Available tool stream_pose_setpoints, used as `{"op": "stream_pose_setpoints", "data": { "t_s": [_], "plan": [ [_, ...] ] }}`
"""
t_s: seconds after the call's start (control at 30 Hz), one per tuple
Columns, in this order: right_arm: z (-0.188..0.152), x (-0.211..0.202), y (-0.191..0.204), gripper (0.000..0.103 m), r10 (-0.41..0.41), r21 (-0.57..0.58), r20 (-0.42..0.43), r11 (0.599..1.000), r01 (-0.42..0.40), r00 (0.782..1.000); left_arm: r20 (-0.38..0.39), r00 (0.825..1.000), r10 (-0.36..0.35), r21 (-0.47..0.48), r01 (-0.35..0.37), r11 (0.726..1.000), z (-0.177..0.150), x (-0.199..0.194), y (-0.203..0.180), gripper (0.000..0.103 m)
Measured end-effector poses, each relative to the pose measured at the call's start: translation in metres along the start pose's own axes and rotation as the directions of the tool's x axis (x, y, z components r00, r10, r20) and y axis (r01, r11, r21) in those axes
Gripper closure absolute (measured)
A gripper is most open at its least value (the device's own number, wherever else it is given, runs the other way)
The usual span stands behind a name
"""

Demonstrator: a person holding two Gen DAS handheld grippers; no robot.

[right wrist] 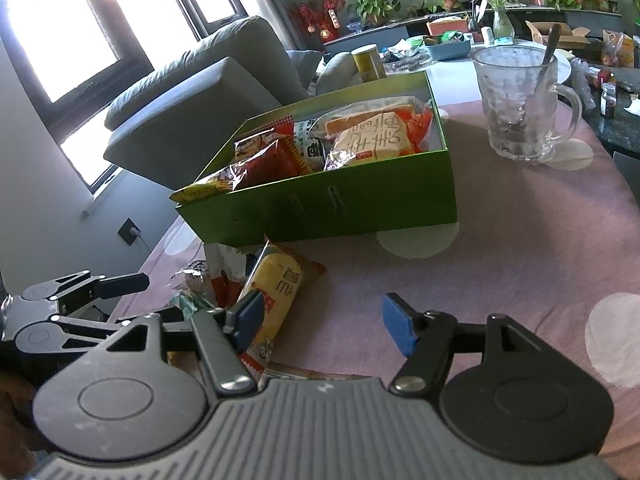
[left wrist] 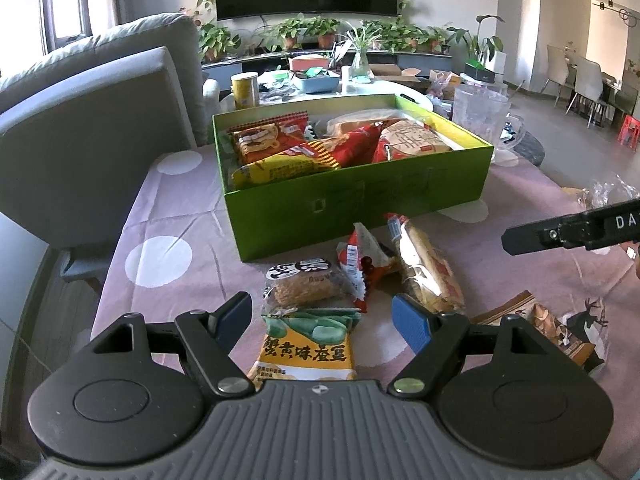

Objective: Organize snacks
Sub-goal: 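Move the right gripper to the yellow rice cracker pack while the left gripper approaches the green-yellow bean bag, then close the right gripper on the rice cracker pack while the left gripper closes on the bean bag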

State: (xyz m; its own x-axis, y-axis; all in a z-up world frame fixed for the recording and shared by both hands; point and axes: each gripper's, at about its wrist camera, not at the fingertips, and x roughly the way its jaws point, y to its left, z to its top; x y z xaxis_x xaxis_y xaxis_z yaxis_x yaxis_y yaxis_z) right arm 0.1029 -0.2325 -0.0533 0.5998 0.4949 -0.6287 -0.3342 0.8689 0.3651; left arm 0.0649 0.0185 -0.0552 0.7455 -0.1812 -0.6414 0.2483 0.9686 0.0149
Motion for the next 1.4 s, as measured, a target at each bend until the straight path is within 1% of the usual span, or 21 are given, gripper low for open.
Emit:
{"op": "stream_pose_setpoints", "data": {
  "t_s": [0.37, 0.5, 0.67, 0.77, 0.83, 0.97, 1.03, 1.1, 1.17, 1.2, 1.3, 1.4],
  "plan": [
    [-0.002, 0.005, 0.002, 0.032, -0.001, -0.006, -0.019, 1.000, 0.001, 1.000, -0.033, 0.999, 0.018, -0.026, -0.019, 0.999, -0.006, 0.012, 0.009, 0.028],
    [-0.003, 0.009, 0.005, 0.032, -0.001, -0.012, -0.029, 1.000, 0.001, 1.000, -0.049, 0.999, 0.004, -0.024, -0.005, 1.000, -0.009, 0.016, 0.008, 0.028],
    [-0.005, 0.015, 0.011, 0.032, 0.004, -0.023, -0.042, 1.000, -0.005, 0.999, -0.091, 0.996, -0.023, -0.013, 0.022, 1.000, -0.016, 0.020, 0.002, 0.028],
    [-0.006, 0.016, 0.014, 0.032, 0.007, -0.029, -0.045, 1.000, -0.008, 0.999, -0.097, 0.995, -0.022, 0.008, 0.023, 1.000, -0.021, 0.020, -0.002, 0.028],
    [-0.006, 0.017, 0.016, 0.032, 0.008, -0.033, -0.047, 0.999, -0.010, 0.999, -0.101, 0.995, -0.021, 0.002, 0.021, 1.000, -0.024, 0.020, -0.001, 0.028],
    [-0.005, 0.020, 0.019, 0.032, 0.007, -0.037, -0.053, 0.999, -0.009, 0.999, -0.115, 0.993, 0.001, -0.040, -0.005, 0.999, -0.025, 0.022, 0.006, 0.028],
    [-0.005, 0.022, 0.021, 0.032, 0.007, -0.039, -0.058, 0.999, -0.010, 0.998, -0.116, 0.993, 0.019, -0.053, -0.025, 0.998, -0.023, 0.023, 0.008, 0.028],
    [-0.005, 0.026, 0.024, 0.032, 0.008, -0.043, -0.067, 0.999, -0.011, 0.998, -0.110, 0.994, 0.023, -0.049, -0.029, 0.998, -0.021, 0.025, 0.007, 0.028],
    [-0.005, 0.031, 0.028, 0.032, 0.007, -0.047, -0.076, 0.999, -0.011, 0.997, -0.113, 0.993, 0.026, -0.038, -0.030, 0.999, -0.020, 0.028, 0.005, 0.029],
    [-0.005, 0.033, 0.030, 0.032, 0.010, -0.049, -0.081, 0.999, -0.014, 0.997, -0.107, 0.994, 0.026, -0.036, -0.030, 0.999, -0.021, 0.029, 0.005, 0.032],
    [-0.005, 0.038, 0.035, 0.032, 0.015, -0.051, -0.093, 0.998, -0.020, 0.996, -0.086, 0.996, 0.012, -0.033, -0.015, 0.999, -0.022, 0.027, 0.005, 0.047],
    [-0.004, 0.043, 0.038, 0.032, 0.014, -0.045, -0.101, 0.999, -0.018, 0.995, -0.082, 0.997, 0.004, -0.040, -0.008, 0.999, -0.022, 0.025, 0.007, 0.050]
  ]
}}
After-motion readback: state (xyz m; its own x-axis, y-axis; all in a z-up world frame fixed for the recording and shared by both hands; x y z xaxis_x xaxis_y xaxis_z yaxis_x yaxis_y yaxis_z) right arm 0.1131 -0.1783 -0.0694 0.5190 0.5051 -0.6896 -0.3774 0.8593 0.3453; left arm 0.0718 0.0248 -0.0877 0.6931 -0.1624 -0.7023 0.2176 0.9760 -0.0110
